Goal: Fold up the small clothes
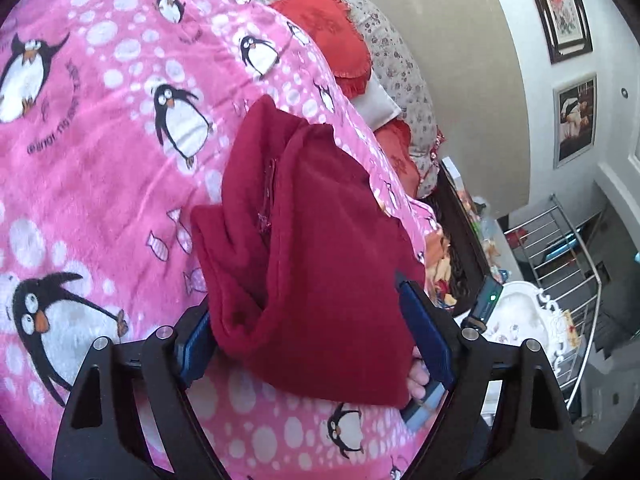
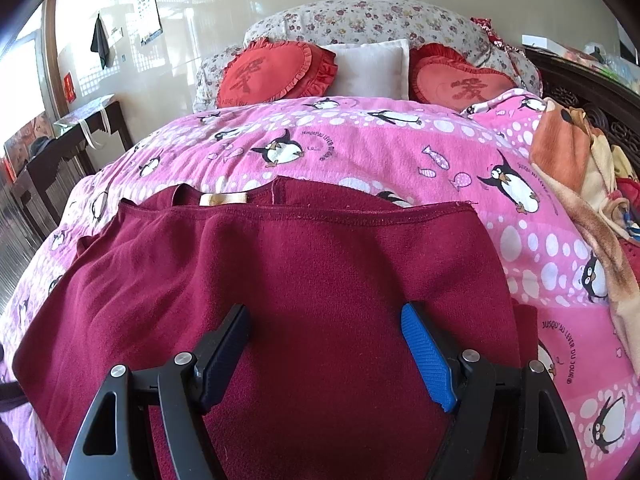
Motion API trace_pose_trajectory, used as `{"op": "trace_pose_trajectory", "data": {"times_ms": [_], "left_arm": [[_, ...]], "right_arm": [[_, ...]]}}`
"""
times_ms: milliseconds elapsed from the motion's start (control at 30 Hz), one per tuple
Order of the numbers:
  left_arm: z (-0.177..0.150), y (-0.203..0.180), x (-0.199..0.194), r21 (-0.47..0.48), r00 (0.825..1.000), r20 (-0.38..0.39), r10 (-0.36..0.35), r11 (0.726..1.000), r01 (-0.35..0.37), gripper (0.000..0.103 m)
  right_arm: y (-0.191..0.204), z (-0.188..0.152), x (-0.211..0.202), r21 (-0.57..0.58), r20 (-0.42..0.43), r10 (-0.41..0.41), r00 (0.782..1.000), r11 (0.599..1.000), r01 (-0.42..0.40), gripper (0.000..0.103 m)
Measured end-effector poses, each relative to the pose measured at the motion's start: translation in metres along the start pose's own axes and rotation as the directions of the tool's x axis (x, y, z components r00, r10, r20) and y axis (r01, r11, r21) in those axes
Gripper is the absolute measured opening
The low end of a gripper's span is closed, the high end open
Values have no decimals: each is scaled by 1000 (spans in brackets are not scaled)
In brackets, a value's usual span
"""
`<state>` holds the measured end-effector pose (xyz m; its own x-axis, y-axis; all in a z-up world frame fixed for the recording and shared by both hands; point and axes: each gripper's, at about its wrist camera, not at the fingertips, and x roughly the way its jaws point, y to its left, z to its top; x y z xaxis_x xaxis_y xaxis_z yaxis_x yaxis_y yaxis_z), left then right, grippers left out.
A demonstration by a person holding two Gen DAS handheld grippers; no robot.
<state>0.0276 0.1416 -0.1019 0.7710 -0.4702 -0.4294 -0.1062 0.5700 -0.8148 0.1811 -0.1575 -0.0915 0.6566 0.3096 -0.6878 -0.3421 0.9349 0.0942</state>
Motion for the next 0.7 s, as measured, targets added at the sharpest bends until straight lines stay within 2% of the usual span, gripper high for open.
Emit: {"op": "trace_pose_trajectory", "data": {"times_ms": [33,100,133,167,233,333,367,400,433,467,533,600,633,700], "left_arm": [[-1,-2,1,23,1000,-7,12,1000,-12,80],[-2,-8,6,99,997,-3,81,992,-80,55],[0,-8,6,104,993,11,115,988,-116,48],[2,3,3,93,990,20,139,986,-140,37],[4,19,5,58,982,22,187,980,-188,33],[0,25,2,83,982,36,186,979,-188,28],[-2,24,1,94,981,47,188,977,-192,27],[-4,27,-2,95,980,52,189,976,-194,25],[-5,26,-2,101,979,63,196,974,-202,24],[-6,23,-3,118,974,75,213,968,-221,23],[-10,10,-1,186,957,109,269,940,-286,22],[-17,-8,-1,272,937,161,310,899,-344,18],[-19,-15,-1,301,931,180,318,883,-360,18],[-24,-27,1,372,920,214,328,844,-387,17]], "right_arm": [[0,0,0,1,0,2,1000,1000,-2,76],[0,0,0,1,-1,2,1000,1000,-2,76],[0,0,0,1,-2,1,1000,1000,-1,76],[1,0,0,0,-3,0,1000,1000,0,76],[1,0,1,-3,-4,-5,1000,1000,5,77],[7,3,2,-36,-36,-44,998,998,42,77],[15,10,0,-86,-79,-83,993,993,77,75],[22,21,-5,-102,-106,-122,987,989,111,69],[27,30,-13,-88,-102,-115,988,991,106,66],[35,44,-28,-50,-70,-49,996,998,45,66],[56,68,-47,3,-21,81,997,997,-81,68],[84,93,-44,59,-62,228,972,973,-225,79],[101,104,-32,102,-124,323,938,945,-312,80],[127,119,1,205,-252,432,866,899,-388,80]]}}
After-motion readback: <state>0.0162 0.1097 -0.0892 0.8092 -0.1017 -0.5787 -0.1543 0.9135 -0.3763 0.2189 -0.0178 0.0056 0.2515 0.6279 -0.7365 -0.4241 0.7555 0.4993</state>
